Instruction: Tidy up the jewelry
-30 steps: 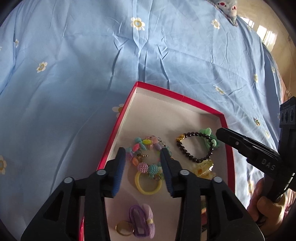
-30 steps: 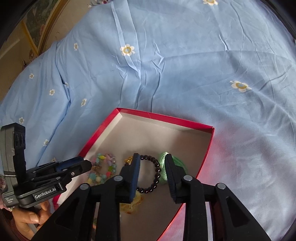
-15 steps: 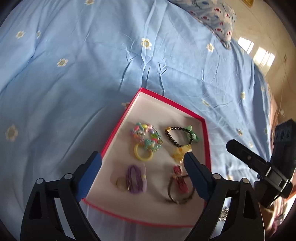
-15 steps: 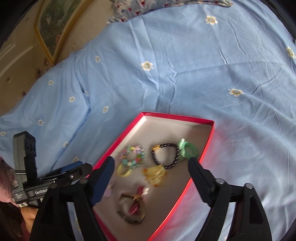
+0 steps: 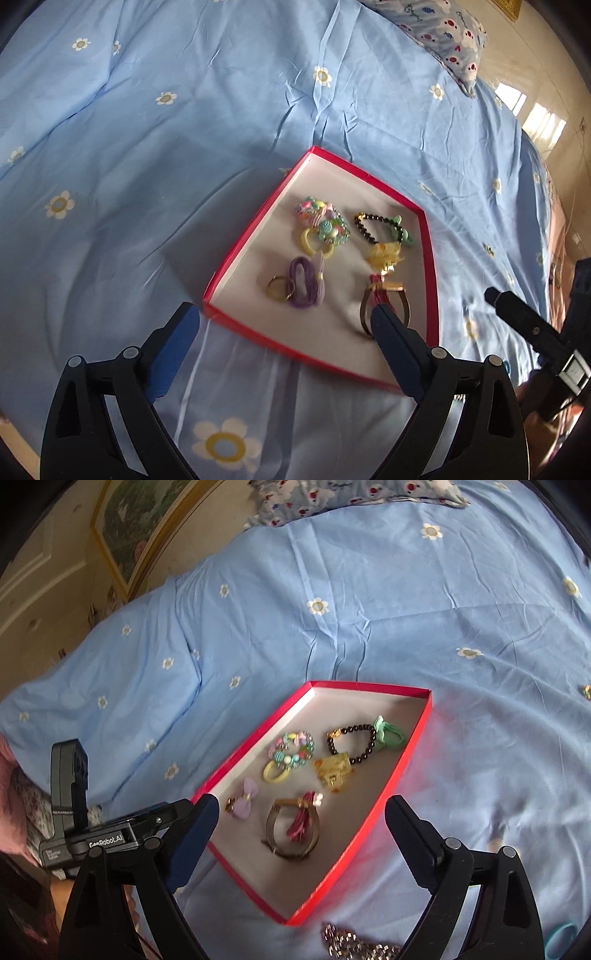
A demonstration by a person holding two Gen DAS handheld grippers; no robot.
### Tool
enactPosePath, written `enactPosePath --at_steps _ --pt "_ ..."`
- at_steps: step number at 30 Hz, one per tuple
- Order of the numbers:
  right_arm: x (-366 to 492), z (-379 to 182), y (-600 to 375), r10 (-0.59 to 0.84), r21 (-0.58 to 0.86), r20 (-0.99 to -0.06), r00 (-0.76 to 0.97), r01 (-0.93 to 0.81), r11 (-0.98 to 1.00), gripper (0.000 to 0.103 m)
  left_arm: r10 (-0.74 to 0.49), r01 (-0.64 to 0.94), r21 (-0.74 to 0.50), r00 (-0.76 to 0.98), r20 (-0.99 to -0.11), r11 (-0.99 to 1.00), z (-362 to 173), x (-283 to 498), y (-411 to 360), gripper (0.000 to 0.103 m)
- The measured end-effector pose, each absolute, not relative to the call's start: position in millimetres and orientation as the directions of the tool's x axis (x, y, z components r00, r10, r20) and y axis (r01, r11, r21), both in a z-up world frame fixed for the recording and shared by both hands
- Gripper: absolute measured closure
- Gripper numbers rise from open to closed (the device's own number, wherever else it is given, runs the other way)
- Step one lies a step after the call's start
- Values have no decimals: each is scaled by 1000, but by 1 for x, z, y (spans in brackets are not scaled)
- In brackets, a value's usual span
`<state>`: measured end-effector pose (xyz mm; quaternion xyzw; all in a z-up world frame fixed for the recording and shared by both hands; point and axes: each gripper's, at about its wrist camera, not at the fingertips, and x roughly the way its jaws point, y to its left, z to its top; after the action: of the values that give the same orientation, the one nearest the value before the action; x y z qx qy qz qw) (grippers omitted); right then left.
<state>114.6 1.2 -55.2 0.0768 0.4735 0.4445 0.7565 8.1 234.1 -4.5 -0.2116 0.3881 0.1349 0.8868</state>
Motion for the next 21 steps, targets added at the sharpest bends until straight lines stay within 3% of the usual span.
enactPosePath --at_steps 5,8,12,17,21 --pt "113 -24 -7 730 471 -659 182 -657 589 5 124 -389 -221 691 -712 894 21 -5 228 8" --pt "117 6 -9 732 420 -644 223 -696 582 1 143 -357 -188 723 -676 915 43 -7 224 1" --pt "120 33 -2 706 330 -645 292 -727 602 0 242 -360 -70 746 -620 930 64 -8 212 0" --pt "107 15 15 641 258 -705 305 -732 631 0 364 -406 82 689 -627 910 57 -2 202 0" --pt "91 -2 19 602 220 -738 303 -736 640 0 367 -413 83 678 -637 907 52 -10 203 0"
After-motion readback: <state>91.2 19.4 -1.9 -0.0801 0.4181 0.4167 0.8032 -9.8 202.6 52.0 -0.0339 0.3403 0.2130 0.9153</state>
